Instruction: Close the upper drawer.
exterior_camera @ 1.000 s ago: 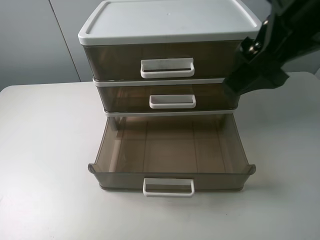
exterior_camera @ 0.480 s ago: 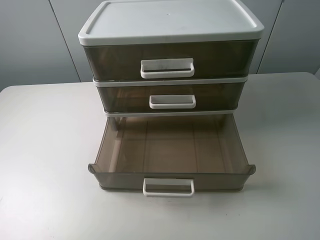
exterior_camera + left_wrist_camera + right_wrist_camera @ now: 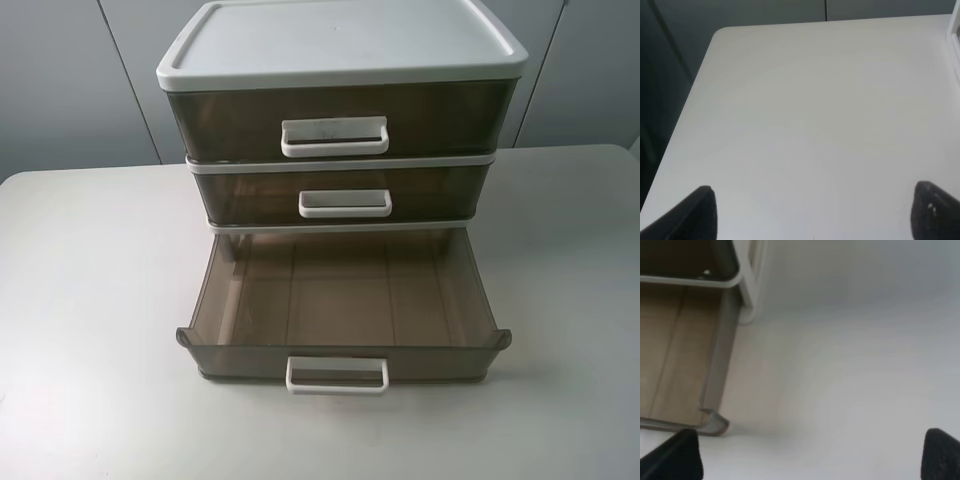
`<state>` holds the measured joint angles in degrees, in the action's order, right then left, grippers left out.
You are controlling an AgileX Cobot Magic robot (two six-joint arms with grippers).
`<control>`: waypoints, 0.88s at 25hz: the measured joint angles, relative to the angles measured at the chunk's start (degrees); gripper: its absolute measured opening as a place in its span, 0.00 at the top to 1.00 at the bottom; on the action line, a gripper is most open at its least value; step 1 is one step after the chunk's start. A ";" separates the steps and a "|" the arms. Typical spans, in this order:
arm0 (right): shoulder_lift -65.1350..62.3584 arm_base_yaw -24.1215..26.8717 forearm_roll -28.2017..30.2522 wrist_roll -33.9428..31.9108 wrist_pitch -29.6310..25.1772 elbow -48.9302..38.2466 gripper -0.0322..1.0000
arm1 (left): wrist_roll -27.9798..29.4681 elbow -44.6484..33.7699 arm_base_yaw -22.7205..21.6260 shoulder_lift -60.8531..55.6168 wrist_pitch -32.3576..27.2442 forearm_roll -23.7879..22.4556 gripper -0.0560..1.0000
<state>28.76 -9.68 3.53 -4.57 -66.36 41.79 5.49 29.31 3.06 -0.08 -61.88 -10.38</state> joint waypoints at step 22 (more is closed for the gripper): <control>-28.77 15.13 -8.81 12.56 3.21 -12.40 0.33 | 0.00 0.00 0.00 0.00 0.00 0.00 0.24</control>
<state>0.00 5.45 -5.29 7.99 -63.15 29.39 5.49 29.31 3.06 -0.08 -61.88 -10.38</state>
